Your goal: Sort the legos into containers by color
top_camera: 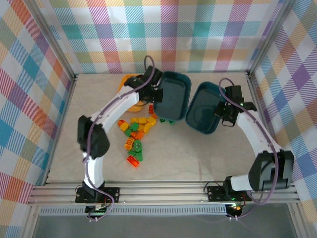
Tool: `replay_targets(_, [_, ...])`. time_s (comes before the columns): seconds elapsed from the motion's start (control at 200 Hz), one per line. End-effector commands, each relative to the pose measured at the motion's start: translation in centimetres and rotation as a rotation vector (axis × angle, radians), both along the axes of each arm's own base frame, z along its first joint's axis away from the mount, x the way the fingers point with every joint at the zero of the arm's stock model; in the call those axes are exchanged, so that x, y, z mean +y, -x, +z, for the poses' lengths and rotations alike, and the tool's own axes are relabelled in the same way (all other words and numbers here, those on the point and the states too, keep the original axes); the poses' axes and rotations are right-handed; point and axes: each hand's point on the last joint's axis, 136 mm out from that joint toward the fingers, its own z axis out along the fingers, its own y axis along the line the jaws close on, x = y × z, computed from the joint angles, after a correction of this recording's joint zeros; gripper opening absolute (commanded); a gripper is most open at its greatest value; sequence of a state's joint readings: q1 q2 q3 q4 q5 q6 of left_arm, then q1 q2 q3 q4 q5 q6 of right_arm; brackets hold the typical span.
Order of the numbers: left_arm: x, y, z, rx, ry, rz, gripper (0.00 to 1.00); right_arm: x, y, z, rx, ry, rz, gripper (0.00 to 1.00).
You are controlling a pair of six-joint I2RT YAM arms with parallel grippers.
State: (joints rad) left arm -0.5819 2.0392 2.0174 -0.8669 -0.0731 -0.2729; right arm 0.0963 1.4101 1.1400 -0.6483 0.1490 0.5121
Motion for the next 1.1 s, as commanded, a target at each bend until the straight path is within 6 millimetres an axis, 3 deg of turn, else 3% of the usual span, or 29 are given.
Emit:
replay_targets(0.0, [-0.9,-4.1,-0.5,-0.017,0.043,-0.016,0.00,1.2,-3.9,1.8,-0.096,-0.036,0.039,0.00])
replay_targets(0.18, [1.2,-10.7,-3.3,-0.037,0.060,0.059,0.00,1.0,-7.1,1.7,-0.117,-0.050,0.049,0.00])
replay_targets(0.39, [3.6,-14.0,-5.1,-0.102,-0.004,0.093,0.00,1.5,-9.0,0.9,-0.108,-0.077,0.075,0.00])
replay_targets(0.62, [5.8,-13.3,-9.1,-0.036,-0.159,0.067,0.00,1.7,-10.2,-0.2,-0.096,-0.076,0.082,0.00])
replay_targets(0.835, [5.5,-13.2,-8.9,-0.042,-0.126,0.048,0.00,2.2,-10.8,-1.2,-0.074,-0.107,0.093,0.00])
replay_targets(1.095, [6.1,-9.8,-12.4,0.088,-0.145,0.018,0.00,2.5,-11.0,-1.0,-0.075,-0.103,0.128,0.00])
